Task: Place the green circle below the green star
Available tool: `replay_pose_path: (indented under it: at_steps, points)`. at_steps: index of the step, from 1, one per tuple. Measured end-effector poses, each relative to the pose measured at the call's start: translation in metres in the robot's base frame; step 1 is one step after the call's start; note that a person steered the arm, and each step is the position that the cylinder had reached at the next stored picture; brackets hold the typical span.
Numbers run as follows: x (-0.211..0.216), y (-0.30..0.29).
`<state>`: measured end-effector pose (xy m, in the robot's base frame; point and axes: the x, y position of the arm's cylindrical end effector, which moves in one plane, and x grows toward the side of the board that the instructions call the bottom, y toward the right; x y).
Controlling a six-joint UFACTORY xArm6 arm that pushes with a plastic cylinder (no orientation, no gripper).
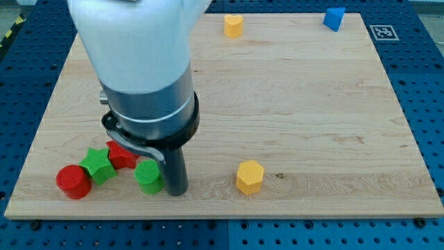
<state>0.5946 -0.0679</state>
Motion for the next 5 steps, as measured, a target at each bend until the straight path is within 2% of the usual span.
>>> replay_pose_path:
  at_steps: [5]
  points:
    - [-0.001, -0.021]
